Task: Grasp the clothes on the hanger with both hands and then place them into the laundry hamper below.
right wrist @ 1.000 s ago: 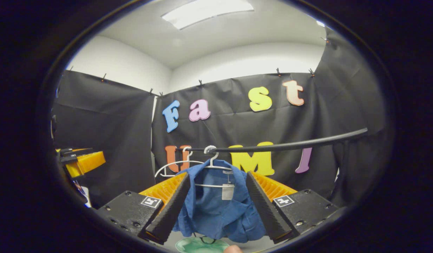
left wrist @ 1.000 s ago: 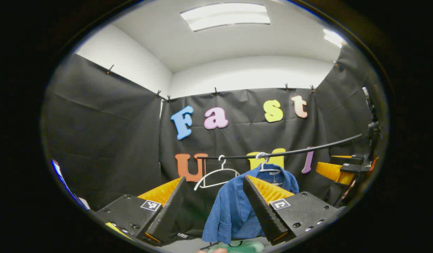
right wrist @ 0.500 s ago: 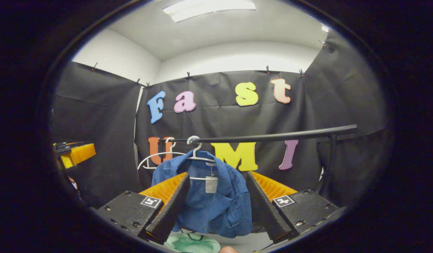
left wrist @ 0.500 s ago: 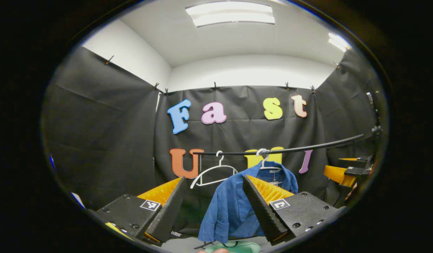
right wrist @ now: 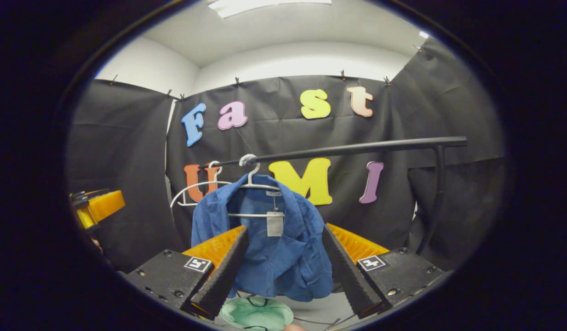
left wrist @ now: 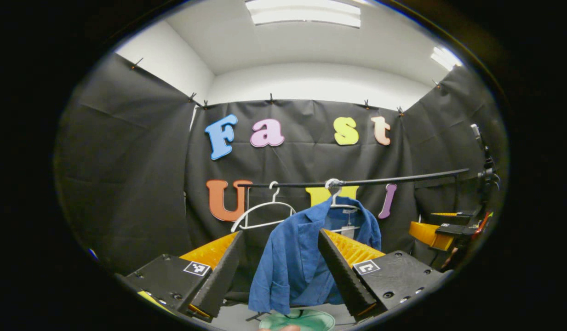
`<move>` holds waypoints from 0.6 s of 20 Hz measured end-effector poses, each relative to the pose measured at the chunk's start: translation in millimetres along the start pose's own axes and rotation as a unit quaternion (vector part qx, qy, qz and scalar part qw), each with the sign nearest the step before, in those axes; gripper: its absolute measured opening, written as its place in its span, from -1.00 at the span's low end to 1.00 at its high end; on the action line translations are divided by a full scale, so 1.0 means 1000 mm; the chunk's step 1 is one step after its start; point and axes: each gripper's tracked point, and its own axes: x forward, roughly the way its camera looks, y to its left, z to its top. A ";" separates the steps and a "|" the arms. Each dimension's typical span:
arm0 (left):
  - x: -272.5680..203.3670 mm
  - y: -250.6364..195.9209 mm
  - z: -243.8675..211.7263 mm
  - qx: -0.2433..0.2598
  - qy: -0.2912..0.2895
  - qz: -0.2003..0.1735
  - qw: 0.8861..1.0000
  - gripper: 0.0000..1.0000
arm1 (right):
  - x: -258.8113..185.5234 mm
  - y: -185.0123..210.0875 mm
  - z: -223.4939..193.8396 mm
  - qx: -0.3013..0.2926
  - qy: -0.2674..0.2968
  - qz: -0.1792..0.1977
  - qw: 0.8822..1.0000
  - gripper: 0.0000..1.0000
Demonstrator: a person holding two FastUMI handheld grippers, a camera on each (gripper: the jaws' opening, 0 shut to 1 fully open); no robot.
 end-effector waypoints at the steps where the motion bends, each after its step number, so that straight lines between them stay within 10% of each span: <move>1: 0.002 0.000 -0.005 0.001 0.005 -0.008 1.000 1.00 | 0.002 0.003 -0.003 0.001 0.003 -0.003 1.000 0.99; 12: 0.043 -0.017 -0.065 -0.010 0.061 -0.075 0.995 1.00 | 0.043 0.008 -0.046 0.025 0.047 -0.048 0.997 0.93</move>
